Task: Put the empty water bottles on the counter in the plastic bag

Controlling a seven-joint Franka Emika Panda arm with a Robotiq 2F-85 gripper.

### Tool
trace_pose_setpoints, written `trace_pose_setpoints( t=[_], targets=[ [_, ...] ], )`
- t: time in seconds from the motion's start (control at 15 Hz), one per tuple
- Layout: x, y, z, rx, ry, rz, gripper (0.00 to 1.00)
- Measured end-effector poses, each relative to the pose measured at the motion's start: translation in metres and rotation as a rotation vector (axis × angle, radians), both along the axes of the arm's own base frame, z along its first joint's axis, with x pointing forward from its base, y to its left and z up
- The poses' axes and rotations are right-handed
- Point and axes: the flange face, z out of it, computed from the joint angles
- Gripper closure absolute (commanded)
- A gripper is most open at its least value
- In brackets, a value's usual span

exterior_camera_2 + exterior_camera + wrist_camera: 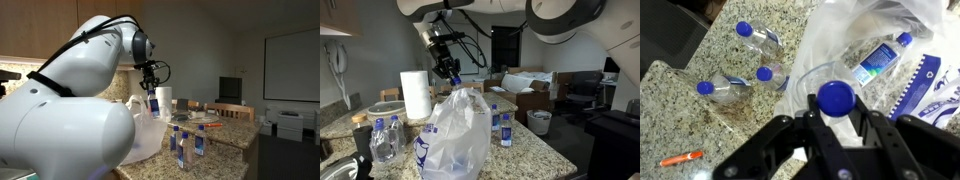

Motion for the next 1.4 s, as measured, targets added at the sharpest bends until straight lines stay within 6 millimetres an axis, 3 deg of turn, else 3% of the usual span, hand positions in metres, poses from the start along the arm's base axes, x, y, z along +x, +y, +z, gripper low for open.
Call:
trace_pose_setpoints(
  t=[0.27,0.33,0.4,0.6,0.8,1.13,1.4],
  targets=[
    [-0.005,-0.004,-0.021,-0.053,0.117,0.016,0.86],
    [-0.002,-0.009,-0.029,-0.056,0.147,0.026,0.59],
    [0.002,-0.014,-0.037,-0.054,0.171,0.043,0.39],
    [0.014,-0.025,-0.052,-0.034,0.218,0.090,0.21],
    [0.019,-0.029,-0.055,-0.015,0.237,0.128,0.02],
    [0.022,-0.033,-0.046,0.000,0.224,0.143,0.00],
    [0.035,-0.067,-0.020,0.035,0.177,0.071,0.00]
  ],
)
